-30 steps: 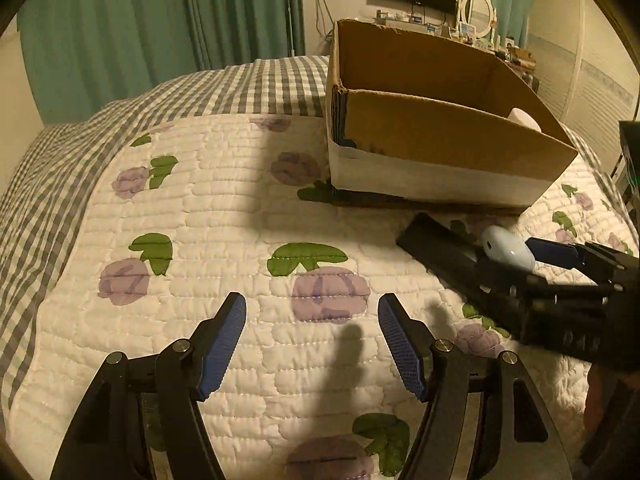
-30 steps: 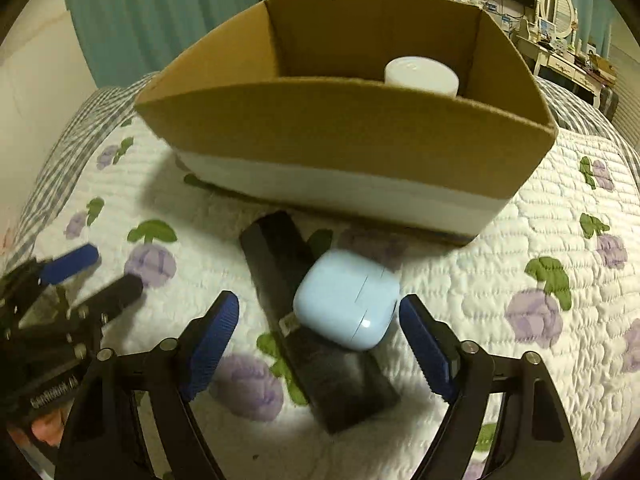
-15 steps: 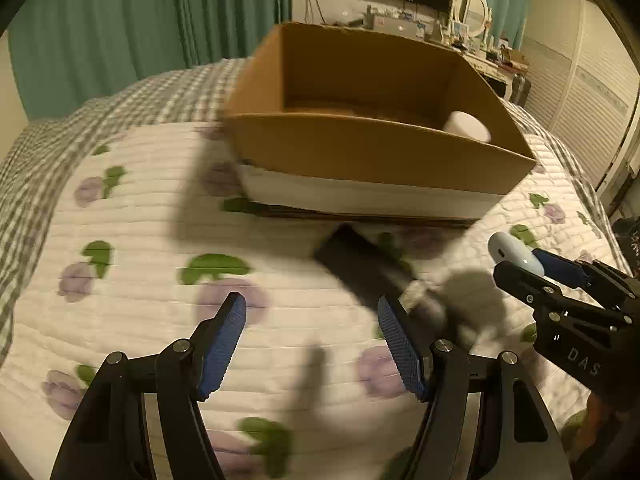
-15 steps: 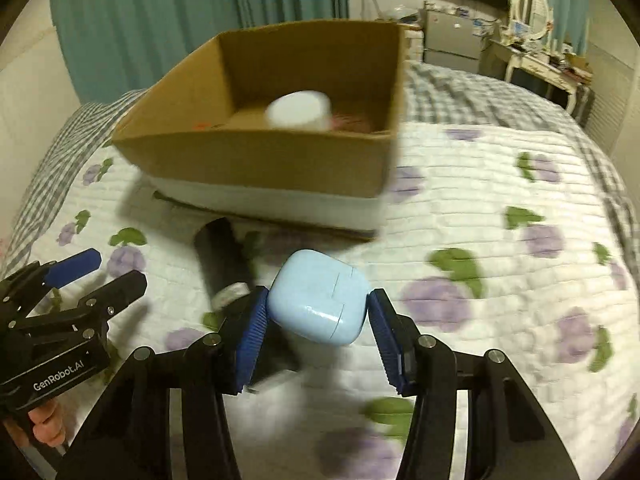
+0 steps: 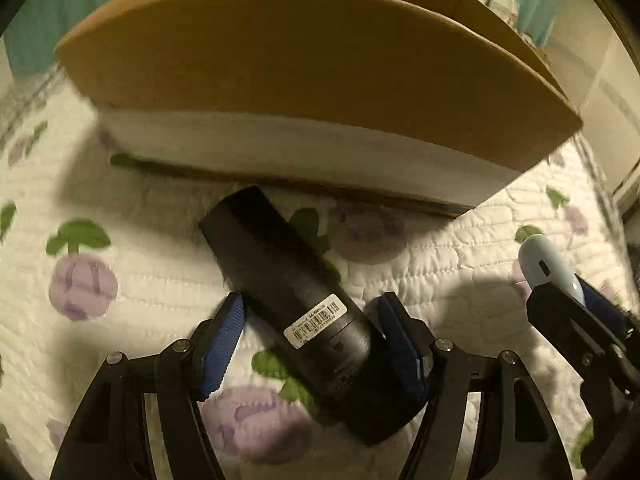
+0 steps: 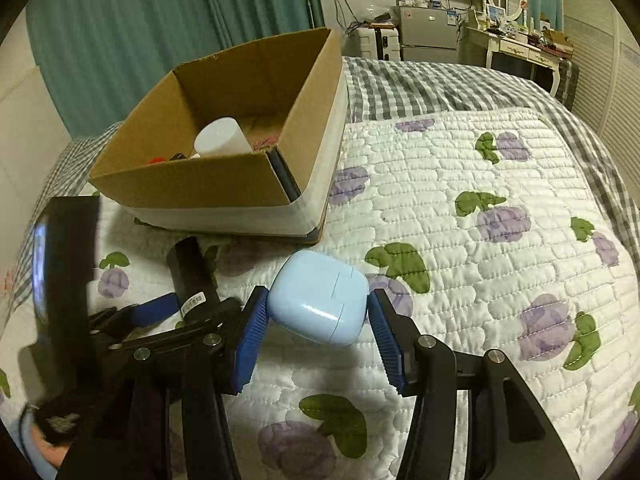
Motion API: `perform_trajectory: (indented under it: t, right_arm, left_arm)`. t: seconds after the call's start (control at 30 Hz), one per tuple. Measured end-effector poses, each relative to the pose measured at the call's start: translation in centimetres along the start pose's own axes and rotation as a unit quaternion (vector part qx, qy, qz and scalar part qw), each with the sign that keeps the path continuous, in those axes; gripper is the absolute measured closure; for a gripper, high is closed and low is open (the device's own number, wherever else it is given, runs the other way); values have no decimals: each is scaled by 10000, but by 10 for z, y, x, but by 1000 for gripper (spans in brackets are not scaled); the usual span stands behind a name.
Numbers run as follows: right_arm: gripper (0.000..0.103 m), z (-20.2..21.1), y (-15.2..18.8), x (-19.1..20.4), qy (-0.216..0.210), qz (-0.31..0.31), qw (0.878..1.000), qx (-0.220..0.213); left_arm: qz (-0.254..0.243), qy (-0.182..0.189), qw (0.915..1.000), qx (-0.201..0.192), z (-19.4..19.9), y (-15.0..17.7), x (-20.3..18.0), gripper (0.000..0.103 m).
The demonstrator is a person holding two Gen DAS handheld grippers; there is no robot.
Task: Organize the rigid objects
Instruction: 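Grasp the light blue earbud case with the right tool while the left tool grasps the black cylindrical bottle, then carry the earbud case and black bottle into the box and open both tools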
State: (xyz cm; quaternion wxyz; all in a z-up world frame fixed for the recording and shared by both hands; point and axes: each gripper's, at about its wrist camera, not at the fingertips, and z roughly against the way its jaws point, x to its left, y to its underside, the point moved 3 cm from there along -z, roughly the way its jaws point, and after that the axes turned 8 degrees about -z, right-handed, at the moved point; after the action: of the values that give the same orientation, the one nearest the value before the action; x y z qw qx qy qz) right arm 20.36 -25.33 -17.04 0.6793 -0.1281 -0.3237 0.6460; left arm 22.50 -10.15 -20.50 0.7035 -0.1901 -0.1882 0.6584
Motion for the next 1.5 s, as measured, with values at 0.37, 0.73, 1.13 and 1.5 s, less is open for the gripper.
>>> perform_trajectory:
  t: [0.37, 0.73, 1.13, 1.5]
  right_arm:
    - [52, 15, 2, 0, -11, -21, 10000, -90]
    - [52, 56, 12, 34, 183, 391, 9988, -221]
    - [52, 105, -48, 103, -61, 787, 9936, -806]
    - [52, 63, -134, 118, -105, 889, 9898, -1105]
  left_arm:
    - [-397, 552, 9977, 21, 42, 31, 25, 61]
    - [-712, 625, 9951, -291, 109, 51, 46, 61]
    - [-684, 457, 9884, -1278, 186, -30, 86, 61]
    - [-1077, 165, 9811, -1597, 153, -131, 84, 61]
